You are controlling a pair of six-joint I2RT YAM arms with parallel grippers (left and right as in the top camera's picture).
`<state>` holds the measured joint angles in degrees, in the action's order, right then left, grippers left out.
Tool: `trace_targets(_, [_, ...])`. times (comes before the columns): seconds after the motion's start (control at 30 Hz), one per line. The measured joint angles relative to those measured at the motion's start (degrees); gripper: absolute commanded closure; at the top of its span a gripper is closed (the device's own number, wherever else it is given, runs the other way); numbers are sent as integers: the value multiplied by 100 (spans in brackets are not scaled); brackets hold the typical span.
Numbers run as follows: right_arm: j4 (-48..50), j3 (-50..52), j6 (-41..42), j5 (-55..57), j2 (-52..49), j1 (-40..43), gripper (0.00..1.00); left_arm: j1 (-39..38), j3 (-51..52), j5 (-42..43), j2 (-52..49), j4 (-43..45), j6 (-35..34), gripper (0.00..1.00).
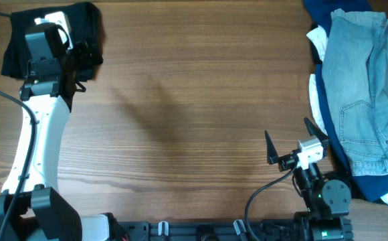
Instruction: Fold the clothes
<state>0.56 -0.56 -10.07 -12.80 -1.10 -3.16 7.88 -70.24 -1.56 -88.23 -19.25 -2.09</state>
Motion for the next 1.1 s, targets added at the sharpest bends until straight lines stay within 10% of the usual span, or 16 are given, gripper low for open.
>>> trace_targets(0.3, [20,11,0,0,28,0,0,0,271,68,2221,-933,-133,0])
trace_targets(0.8, [33,11,0,2,37,0,0,4,5217,348,6935,1635,-1029,0])
trace_targets(1.1, [31,11,0,2,37,0,0,4,6247,363,8216,1665,-1115,0])
